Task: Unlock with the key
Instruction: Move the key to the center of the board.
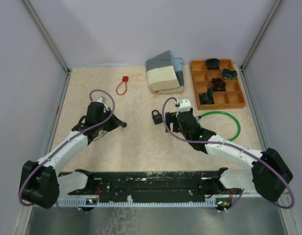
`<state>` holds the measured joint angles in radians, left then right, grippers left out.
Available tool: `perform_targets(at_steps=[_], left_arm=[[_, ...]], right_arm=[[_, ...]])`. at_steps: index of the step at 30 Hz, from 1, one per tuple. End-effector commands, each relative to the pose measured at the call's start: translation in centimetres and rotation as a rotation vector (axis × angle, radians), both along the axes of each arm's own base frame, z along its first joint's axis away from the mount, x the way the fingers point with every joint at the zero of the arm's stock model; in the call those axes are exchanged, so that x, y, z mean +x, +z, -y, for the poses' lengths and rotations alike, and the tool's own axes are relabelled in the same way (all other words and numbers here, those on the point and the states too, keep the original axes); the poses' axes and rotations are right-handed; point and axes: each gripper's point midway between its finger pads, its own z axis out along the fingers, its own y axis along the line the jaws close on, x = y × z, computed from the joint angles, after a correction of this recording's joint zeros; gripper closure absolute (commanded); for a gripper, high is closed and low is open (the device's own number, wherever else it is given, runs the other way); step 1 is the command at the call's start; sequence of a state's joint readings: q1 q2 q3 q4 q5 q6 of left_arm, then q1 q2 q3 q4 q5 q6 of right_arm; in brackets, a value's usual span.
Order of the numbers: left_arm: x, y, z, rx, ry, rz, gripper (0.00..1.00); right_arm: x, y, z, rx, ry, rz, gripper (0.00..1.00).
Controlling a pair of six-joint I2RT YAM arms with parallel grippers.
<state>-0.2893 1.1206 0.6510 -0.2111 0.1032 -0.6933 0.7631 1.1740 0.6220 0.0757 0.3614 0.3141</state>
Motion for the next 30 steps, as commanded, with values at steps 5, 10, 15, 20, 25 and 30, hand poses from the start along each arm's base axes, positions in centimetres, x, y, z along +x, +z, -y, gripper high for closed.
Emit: perform_targets(at_steps=[5, 10, 15, 20, 25, 30], left_arm=[[1.6, 0.7, 8.2, -0.001, -0.267, 0.125, 0.93], [-0.7, -1.9, 10.0, 0.034, -0.346, 0.081, 0.87], [-3.8, -4.6, 9.7, 0.07, -0.372, 0.004, 0.83], [-5.2, -5.3, 8.9, 0.105, -0.361, -0.021, 0.63], [-5.0, -4.1, 8.2, 0.107, -0.31, -0.003, 0.43], [-4.8, -4.7, 6.8, 0.098, -0.222, 0.004, 0.33]], right_arm=[[-0.6, 1.0, 0.3, 0.013, 0.006, 0.028, 0.18], [-0.9, 0.7, 0.9, 0.003, 0.0, 0.026, 0.18], [-1.0, 0.4, 1.0, 0.0, 0.001, 0.028, 0.18], [-1.3, -0.5, 0.6, 0.004, 0.027, 0.015, 0.18], [-2.9, 0.4, -2.9, 0.047, 0.245, -0.022, 0.15], [-3.6, 0.0, -4.9, 0.031, 0.323, -0.122, 0.15]])
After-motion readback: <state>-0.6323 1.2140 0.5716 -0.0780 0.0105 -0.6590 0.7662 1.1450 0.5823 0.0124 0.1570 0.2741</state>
